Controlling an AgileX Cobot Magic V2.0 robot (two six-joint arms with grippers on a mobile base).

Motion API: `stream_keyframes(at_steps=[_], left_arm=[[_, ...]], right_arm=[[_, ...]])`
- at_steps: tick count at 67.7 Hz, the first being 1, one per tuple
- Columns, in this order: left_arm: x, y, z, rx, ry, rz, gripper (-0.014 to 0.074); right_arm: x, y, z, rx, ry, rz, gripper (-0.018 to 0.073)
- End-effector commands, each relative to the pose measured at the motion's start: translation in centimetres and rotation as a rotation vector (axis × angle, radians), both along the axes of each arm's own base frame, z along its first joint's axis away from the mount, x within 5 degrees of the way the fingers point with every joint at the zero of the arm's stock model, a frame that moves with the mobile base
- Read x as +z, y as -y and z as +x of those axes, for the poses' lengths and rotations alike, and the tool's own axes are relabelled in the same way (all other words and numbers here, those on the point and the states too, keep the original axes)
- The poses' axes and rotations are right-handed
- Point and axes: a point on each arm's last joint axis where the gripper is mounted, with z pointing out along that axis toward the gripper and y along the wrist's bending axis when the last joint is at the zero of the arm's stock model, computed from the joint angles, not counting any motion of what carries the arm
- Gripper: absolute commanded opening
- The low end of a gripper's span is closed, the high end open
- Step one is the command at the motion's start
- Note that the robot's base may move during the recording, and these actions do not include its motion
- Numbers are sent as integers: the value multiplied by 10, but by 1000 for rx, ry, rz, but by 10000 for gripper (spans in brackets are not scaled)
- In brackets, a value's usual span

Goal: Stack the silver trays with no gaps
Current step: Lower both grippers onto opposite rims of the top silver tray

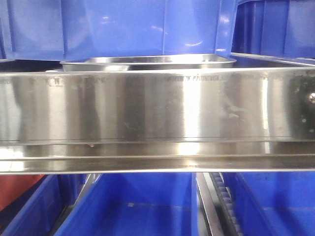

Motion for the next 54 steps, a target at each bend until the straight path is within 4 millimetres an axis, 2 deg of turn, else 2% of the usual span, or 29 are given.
stream_keyframes(at_steps=[1, 7, 14, 28, 40, 54], left_arm=[[3, 12, 14, 16, -24, 1, -16], [2, 29, 24, 28, -61, -2, -16], [0, 49, 35, 43, -119, -16, -16], [-5, 81, 69, 39, -261, 4, -16], [-17, 103, 96, 23, -353, -13, -16], [-43, 114, 114, 20, -420, -26, -16]], right_arm=[[-1, -13, 17, -52, -30, -31, 6], [-5, -34, 31, -50, -103, -38, 6], [-1, -54, 48, -56, -161, -22, 6], [-5, -85, 85, -42, -266, -46, 6], [-18, -99, 104, -39, -339, -20, 6], [-43, -108, 121, -37, -375, -31, 6]])
